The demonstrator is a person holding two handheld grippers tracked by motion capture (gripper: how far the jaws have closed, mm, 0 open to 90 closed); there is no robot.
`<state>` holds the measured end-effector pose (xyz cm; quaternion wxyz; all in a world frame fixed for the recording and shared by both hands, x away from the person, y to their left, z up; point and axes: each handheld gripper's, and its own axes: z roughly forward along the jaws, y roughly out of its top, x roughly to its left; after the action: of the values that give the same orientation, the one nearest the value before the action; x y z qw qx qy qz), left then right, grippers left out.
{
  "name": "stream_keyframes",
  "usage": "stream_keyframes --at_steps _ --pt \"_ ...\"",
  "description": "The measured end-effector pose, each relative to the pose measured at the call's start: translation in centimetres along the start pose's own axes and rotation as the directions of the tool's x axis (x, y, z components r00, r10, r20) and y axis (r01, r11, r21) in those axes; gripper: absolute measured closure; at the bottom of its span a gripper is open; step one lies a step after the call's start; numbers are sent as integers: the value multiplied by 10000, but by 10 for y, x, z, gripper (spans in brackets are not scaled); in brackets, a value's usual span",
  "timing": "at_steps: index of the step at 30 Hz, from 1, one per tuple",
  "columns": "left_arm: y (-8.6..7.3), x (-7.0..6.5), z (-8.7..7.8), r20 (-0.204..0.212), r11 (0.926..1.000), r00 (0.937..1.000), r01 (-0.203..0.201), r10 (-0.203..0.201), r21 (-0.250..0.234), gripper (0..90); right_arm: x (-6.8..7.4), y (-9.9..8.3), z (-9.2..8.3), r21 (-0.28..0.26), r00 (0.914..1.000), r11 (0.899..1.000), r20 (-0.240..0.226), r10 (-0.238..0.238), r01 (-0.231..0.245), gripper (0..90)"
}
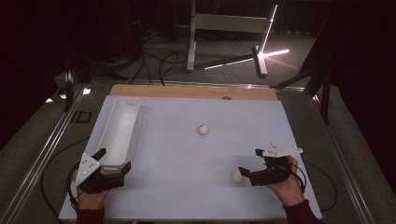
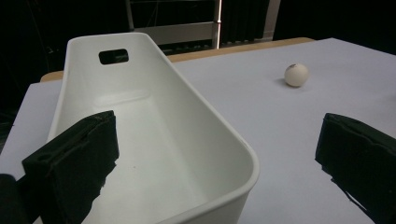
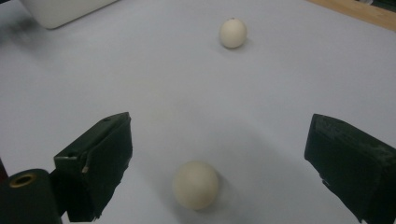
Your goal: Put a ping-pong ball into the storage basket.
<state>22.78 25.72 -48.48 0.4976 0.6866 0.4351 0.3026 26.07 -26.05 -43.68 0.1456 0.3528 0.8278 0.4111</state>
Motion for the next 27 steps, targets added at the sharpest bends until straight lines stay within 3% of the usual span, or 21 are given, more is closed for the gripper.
stream_keyframes --at_steps 27 --pt "-1 1 1 27 10000 10000 -34 35 -75 0 7 8 17 1047 9965 9910 1 -835 830 74"
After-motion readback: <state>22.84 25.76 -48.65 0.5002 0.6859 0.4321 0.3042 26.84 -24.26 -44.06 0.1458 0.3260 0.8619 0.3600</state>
